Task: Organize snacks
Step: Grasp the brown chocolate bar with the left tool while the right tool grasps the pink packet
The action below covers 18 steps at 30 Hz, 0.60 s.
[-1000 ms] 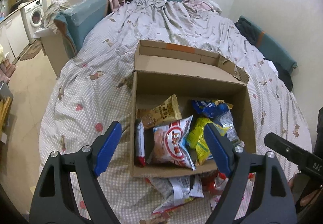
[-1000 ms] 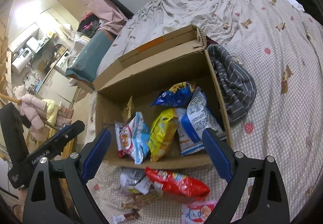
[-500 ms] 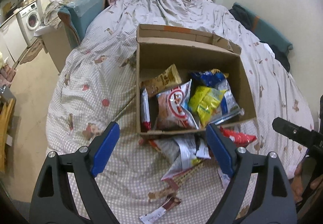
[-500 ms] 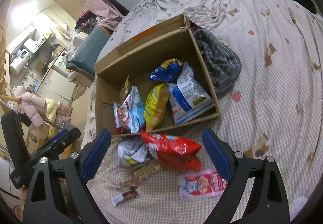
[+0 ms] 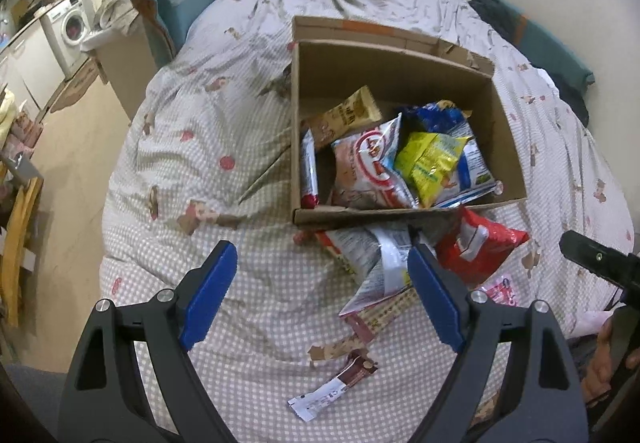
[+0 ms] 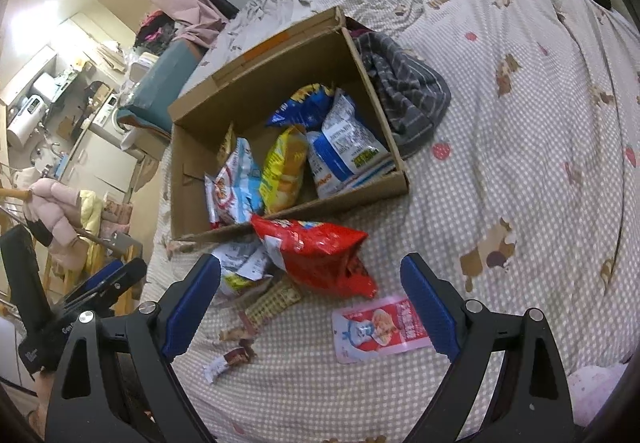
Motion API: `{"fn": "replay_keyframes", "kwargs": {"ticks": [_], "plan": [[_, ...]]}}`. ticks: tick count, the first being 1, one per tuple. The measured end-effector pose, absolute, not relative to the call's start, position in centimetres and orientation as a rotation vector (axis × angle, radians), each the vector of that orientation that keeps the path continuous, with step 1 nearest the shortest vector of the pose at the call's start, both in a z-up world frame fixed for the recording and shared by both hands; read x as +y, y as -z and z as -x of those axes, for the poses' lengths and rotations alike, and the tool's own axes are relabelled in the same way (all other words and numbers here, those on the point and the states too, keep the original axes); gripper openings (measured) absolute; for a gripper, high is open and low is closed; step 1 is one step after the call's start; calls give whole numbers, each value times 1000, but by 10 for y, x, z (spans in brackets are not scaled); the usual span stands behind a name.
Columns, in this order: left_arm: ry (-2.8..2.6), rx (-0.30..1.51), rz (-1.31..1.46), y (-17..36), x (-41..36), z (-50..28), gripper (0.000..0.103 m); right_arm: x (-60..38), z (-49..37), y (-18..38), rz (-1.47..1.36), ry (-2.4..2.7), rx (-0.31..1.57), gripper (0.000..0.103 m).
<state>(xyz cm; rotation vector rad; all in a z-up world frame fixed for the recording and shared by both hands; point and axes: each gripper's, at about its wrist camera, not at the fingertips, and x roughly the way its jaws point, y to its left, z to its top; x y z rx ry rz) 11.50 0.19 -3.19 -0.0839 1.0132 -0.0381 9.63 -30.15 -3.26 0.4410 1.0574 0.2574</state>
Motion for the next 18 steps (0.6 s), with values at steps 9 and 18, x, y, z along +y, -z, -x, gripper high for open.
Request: {"fn": "replay_keyframes", "kwargs": {"ticks": [9,18], "plan": [[-31,1160,45,68,7,-124,85,-306,-101,47,-484,-234,1106,94],[190,1466,-257,144,-53,-106,76,-308,-108,55,-497,-229,1136,94]]}}
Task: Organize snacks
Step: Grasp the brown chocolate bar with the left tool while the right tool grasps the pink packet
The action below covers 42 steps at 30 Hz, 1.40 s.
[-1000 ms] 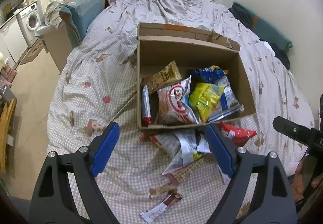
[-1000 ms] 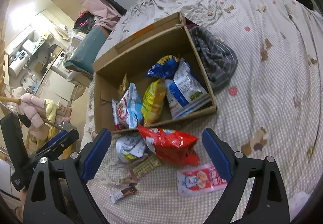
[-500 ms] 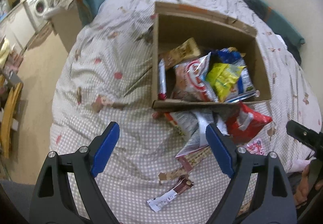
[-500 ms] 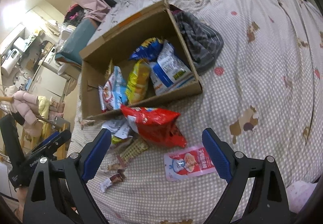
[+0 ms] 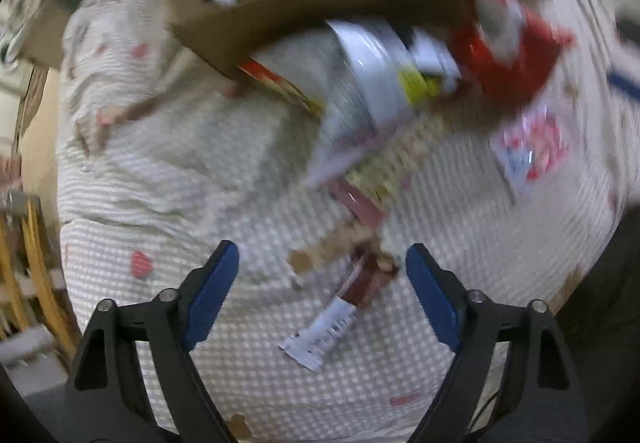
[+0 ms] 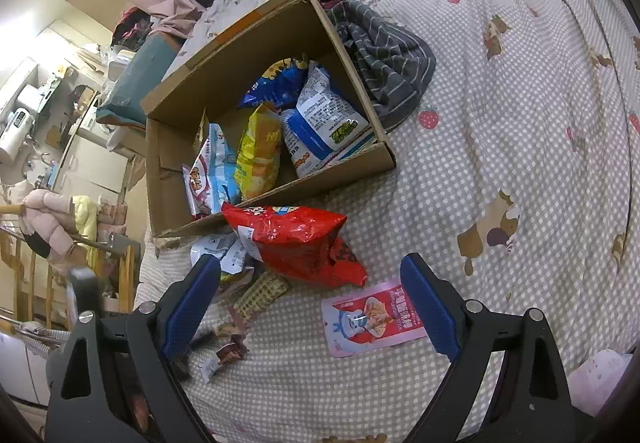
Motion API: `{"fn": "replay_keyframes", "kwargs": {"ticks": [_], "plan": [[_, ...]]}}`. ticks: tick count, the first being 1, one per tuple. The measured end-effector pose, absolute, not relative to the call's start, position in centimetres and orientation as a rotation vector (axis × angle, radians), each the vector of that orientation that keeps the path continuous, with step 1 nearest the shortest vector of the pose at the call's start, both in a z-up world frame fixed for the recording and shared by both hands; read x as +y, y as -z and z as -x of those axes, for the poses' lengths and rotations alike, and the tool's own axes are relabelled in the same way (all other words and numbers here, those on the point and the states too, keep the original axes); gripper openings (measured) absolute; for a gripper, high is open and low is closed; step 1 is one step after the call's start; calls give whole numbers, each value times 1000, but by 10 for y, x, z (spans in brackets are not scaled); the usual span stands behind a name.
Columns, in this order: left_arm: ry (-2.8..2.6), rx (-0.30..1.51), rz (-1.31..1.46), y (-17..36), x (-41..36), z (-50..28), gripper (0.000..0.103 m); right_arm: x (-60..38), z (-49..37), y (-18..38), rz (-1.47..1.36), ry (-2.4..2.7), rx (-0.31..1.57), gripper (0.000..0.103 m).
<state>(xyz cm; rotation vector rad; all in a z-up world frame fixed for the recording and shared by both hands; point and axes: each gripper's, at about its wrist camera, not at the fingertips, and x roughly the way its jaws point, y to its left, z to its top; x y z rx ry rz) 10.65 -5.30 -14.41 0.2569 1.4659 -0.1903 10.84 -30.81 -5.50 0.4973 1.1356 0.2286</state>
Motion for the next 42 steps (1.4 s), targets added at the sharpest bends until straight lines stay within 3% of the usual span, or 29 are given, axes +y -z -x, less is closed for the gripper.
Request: {"fn": "replay_keyframes", "kwargs": {"ticks": [2,14,15,16,18,32,38,42], "plan": [[185,1486,-316,154,-57,-102,55,-310,-110,58,-503,-226,1144,94],[265,1550,-357,164,-63,-69,52,-326,-114,66,-535,-191,1175,94],[267,1553,-367,166,-63,-67,43,-327,-113,68,-539,-185,1186,94],[272,1560,-366,168,-66,-65,19,-327,-113,71,-536,-177,1200,94],[279,1560,-343,167,-66,-64,15,-325,-114,78,-510,-161,1240,94],[261,1381,-82,100,-41,-69,15,-310,-123,152,-338,-95,1539,91],[264,1366,-52,89,-28,-84,15,-302,-125,157,-297,-118,1560,76],[266,1353,-55,86,-37,-89,15,-311,-120,150,-412,-161,1538,69]]}}
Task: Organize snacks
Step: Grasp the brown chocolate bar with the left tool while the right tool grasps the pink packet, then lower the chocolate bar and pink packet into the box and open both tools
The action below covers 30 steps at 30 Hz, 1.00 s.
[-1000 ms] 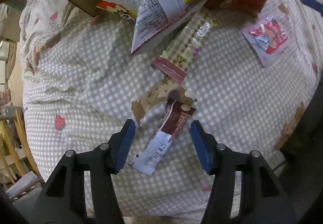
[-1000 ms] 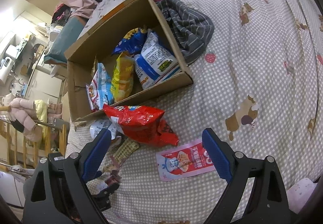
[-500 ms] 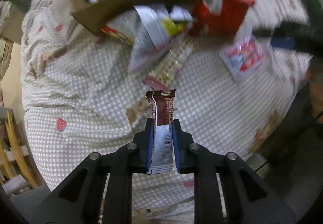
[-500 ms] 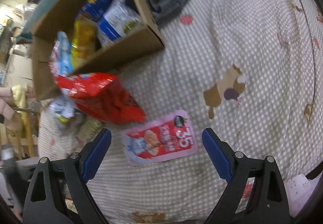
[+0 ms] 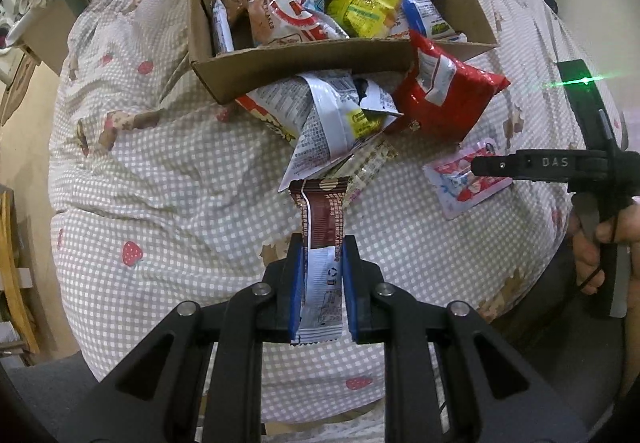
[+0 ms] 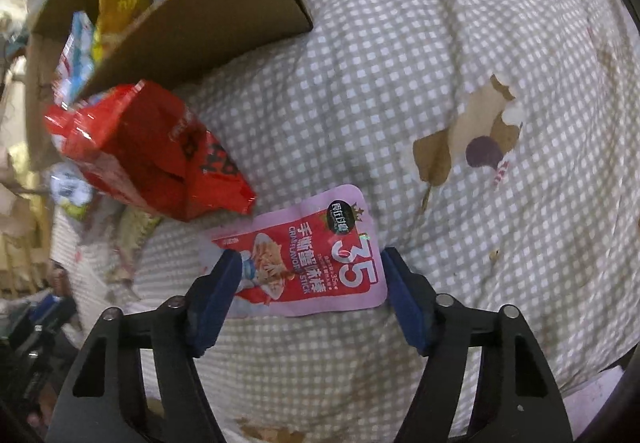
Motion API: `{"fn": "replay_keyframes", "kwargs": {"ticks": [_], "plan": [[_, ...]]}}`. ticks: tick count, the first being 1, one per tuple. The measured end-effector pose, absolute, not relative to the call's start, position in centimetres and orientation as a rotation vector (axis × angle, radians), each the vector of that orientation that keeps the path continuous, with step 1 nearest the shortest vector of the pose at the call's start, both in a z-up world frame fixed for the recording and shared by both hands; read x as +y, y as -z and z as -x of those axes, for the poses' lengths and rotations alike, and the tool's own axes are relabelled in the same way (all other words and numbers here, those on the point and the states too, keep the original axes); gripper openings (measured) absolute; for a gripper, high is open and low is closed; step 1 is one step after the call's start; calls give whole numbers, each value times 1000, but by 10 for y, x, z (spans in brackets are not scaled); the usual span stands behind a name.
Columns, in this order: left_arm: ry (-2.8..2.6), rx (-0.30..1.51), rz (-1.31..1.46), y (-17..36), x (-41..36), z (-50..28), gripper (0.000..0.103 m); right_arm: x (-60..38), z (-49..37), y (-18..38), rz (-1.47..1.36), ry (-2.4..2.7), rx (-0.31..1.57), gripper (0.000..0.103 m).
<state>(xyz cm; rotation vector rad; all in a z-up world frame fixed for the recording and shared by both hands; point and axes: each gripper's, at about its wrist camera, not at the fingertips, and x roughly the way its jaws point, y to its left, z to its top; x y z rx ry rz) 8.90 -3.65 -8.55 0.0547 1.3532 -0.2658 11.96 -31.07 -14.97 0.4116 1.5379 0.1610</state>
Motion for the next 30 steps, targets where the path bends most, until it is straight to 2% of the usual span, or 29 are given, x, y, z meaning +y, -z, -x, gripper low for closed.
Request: {"fn": "replay_keyframes", "kwargs": {"ticks": [3,9,12,14,16,18,25,30], "plan": [[266,1344,-50,83,-40,-86,15,-315,-114,150,-428,-202,1544,52],[260,1343,-46,82,-40,-83,15,-309,-111,165,-420,-193,1600,51],[259,1344,-44,83,-39,-84,15,-306,-112,169,-410,-205,1605,53],[258,1342,-49,83,-40,-84,15,-302,-113,167,-377,-210,1600,48],[255,1337,-52,84,-41,-85,15,-288,-112,157,-360,-208,1578,25],[250,1334,-54,85,-39,-85,15,-288,-107,145,-396,-237,1549,11],[224,1326,-15,81,-29,-88,15,-281,-91,107,-549,-420,1438,10],[222,1327,-9,81,-24,-89,15,-258,-93,108,-564,-504,1442,12]]}}
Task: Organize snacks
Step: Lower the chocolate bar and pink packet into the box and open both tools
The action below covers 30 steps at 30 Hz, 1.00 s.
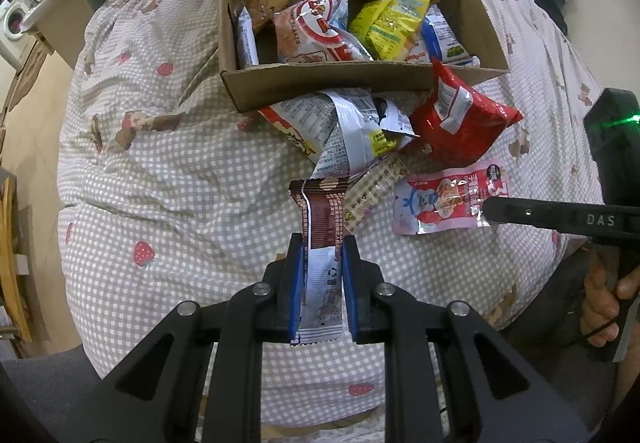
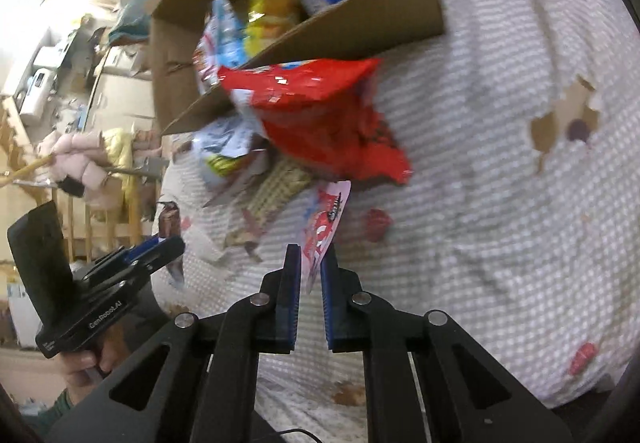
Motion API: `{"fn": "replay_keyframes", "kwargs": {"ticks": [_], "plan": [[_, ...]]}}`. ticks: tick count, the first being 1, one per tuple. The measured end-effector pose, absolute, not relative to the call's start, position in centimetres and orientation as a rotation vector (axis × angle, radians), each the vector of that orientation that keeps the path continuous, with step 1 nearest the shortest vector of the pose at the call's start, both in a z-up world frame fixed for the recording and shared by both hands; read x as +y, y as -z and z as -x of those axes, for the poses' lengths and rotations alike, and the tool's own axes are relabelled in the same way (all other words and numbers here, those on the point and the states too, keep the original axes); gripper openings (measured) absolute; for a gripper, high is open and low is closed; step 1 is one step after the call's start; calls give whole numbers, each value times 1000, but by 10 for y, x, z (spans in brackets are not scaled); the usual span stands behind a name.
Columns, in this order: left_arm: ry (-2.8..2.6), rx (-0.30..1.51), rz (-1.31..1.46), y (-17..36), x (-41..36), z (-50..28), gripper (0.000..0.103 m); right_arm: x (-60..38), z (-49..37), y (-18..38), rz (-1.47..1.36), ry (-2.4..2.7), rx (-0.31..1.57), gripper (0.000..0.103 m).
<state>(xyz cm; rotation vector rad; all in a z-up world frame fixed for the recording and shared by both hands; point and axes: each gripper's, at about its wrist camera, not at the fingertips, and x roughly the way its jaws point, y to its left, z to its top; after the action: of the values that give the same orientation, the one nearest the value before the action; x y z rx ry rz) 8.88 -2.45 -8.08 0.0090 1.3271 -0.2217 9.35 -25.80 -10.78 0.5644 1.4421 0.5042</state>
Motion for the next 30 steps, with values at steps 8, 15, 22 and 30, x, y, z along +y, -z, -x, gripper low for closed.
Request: {"fn": "replay_keyframes", "kwargs": {"ticks": [8,15,22,30], "plan": [[219,1316,-12,79,-26,-92,15,-255,-127,146,-568,-386,1459,15],[173,1281,-17,77,-22,-96,15,-264,-117,134,-574,-417,1433,9],[126,1258,11,76,-10,-98,15,-256,-95,110,-487,-478,1398,9],[44,1167,13,59,1,-97,15,-261,-75,34,-459,-629,1057,9]]}}
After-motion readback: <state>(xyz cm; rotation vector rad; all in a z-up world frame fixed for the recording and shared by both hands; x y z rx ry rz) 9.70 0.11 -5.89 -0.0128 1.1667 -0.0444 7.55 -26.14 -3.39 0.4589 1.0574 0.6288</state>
